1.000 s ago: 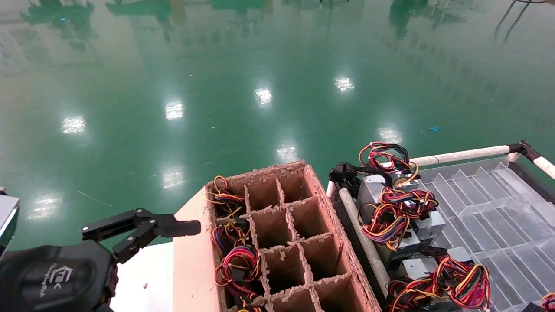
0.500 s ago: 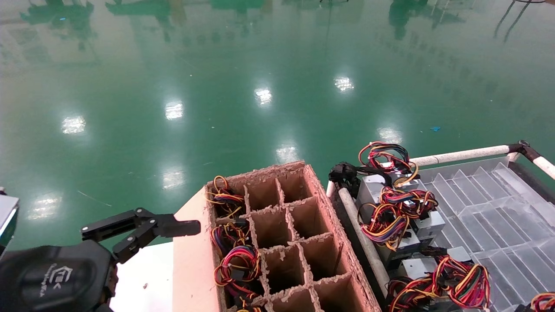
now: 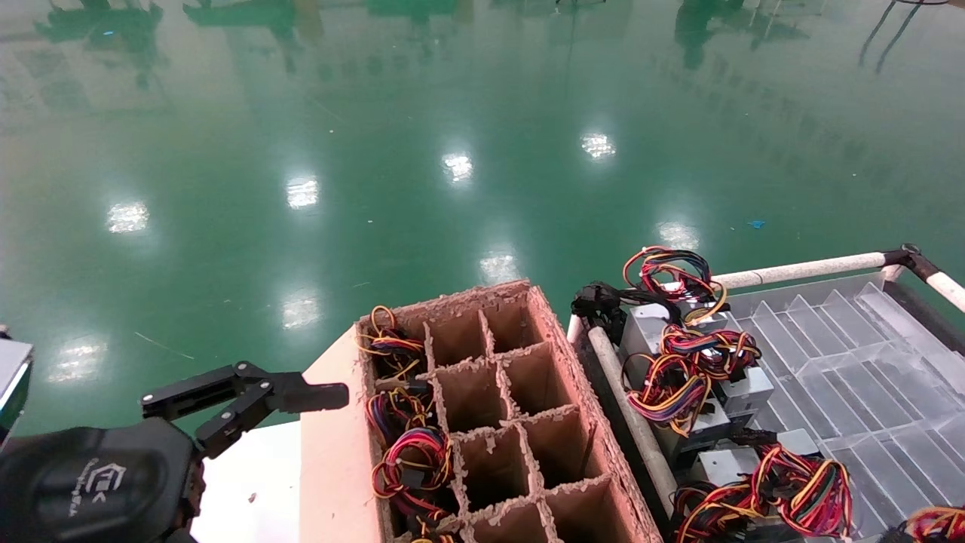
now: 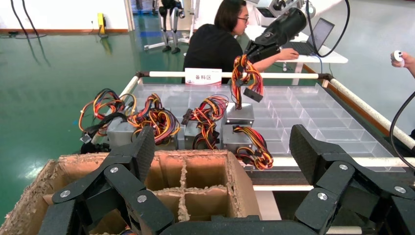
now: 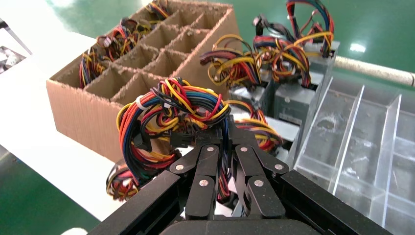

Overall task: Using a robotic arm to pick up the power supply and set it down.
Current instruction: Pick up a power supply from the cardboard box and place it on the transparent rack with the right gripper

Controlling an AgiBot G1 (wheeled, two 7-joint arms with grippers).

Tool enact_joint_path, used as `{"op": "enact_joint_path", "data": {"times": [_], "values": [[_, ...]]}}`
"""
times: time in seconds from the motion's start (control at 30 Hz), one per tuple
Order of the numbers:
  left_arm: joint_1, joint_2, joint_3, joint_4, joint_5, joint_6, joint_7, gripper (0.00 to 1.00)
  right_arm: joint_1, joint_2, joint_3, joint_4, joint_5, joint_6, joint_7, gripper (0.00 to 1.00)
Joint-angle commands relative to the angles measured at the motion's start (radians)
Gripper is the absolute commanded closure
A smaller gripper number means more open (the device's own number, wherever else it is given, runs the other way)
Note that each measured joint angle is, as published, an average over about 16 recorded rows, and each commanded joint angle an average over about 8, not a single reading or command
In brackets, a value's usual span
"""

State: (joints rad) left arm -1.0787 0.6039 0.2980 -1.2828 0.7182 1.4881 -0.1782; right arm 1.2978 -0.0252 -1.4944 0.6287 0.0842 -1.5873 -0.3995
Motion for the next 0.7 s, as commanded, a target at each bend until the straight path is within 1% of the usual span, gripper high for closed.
{"op": "enact_joint_path", "data": {"times": [0.03, 0.27, 0.6, 0.67, 0.7], "values": [[0.0, 0.0, 0.0, 0.0, 0.0, 0.0, 0.0, 0.0, -0.005, -0.003, -0.003, 0.002, 0.012, -0.001, -0.004, 1.0], [0.0, 0.0, 0.0, 0.0, 0.0, 0.0, 0.0, 0.0, -0.032, -0.009, -0.024, -0.027, 0.046, 0.001, -0.015, 1.0], [0.0, 0.0, 0.001, 0.0, -0.001, 0.0, 0.001, 0.0, -0.088, -0.041, -0.057, -0.095, 0.111, 0.004, -0.035, 1.0], [0.0, 0.0, 0.001, 0.0, -0.001, 0.0, 0.001, 0.0, -0.099, -0.048, -0.063, -0.11, 0.125, 0.004, -0.037, 0.94], [0.0, 0.0, 0.001, 0.0, -0.001, -0.001, 0.001, 0.0, -0.105, -0.051, -0.065, -0.117, 0.131, 0.004, -0.038, 0.84]]}}
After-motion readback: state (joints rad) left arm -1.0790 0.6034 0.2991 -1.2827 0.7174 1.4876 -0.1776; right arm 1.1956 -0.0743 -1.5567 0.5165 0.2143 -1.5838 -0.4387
